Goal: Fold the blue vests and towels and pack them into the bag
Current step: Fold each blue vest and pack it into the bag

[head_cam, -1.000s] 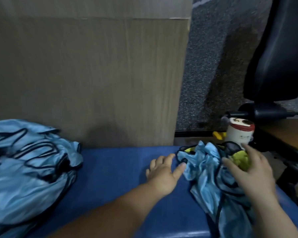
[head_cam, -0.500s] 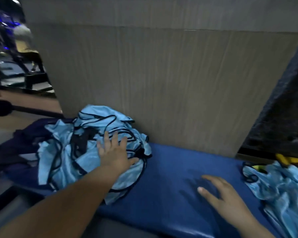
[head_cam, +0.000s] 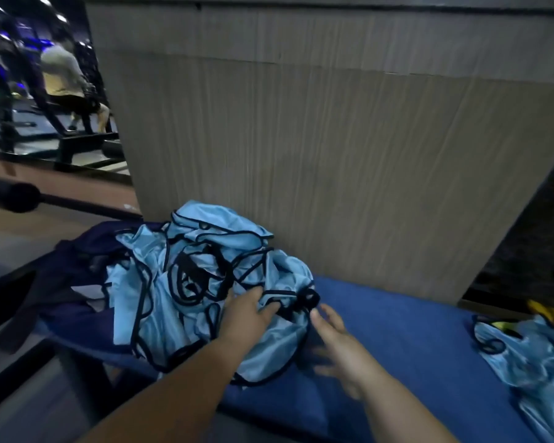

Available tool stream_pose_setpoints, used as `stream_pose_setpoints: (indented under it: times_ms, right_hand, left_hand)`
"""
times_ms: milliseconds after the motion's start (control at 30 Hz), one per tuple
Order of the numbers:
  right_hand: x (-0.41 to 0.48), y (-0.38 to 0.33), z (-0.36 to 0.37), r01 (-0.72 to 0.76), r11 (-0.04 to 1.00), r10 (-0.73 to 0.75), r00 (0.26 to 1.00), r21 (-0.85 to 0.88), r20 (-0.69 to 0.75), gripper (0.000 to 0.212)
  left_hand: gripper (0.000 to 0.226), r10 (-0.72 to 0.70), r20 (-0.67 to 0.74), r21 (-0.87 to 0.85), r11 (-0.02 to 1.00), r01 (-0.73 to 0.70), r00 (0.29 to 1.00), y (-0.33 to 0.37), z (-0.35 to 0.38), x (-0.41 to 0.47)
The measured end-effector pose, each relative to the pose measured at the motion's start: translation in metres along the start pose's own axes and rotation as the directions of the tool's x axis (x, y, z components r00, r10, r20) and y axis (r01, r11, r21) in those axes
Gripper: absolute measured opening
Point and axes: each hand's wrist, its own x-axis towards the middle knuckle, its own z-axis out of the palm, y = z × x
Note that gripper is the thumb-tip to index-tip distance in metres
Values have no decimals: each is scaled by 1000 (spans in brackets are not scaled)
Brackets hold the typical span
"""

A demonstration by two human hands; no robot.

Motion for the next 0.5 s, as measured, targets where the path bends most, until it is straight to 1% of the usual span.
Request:
stream_pose_setpoints:
  times_ms: [33,100,133,167,200,267,333,367,433,467,500]
  right_hand:
    - [0,-1,2,-70,989,65,997,128,40,85]
    - [0,-4,2,-171,909,124,982,381,145,80]
    - [-3,-7,0,-204,854,130,975,478,182,76]
    - [-6,-9,-5,-208,803,117,974,558,194,74]
    - [-9,-12,-10,-177,763,84,981,622,175,74]
    - [-16,-13,-22,-87,713,50,996,696,73,68]
    - [-16,-7,-37,-17,694,62,997,720,-36,53]
    - [-15,-4,-45,12,706,87,991,708,-104,48]
    - [-17,0,-64,86,757,131,951,648,-280,50]
    - [-19,3,-76,146,785,140,905,602,-402,48]
    - [-21,4,-88,198,812,139,848,549,-511,46]
  left_hand:
    - [32,21,28,-113,993,-18,999,11,4,-3]
    - [32,57,125,-393,919,-4,990,37,11,-12]
    - [29,70,185,-477,879,27,980,51,14,-18]
    - [26,80,239,-515,855,57,968,62,18,-23]
    - [23,97,296,-528,846,78,950,72,21,-28]
    - [23,151,389,-530,844,87,909,88,28,-36]
    - [26,188,428,-470,882,40,884,101,35,-40]
    - [32,205,414,-411,911,-19,887,106,39,-40]
    - [44,265,307,-287,942,-176,914,112,47,-38]
    - [49,285,234,-232,945,-231,930,114,51,-36]
    - [54,283,169,-161,953,-257,944,113,56,-33]
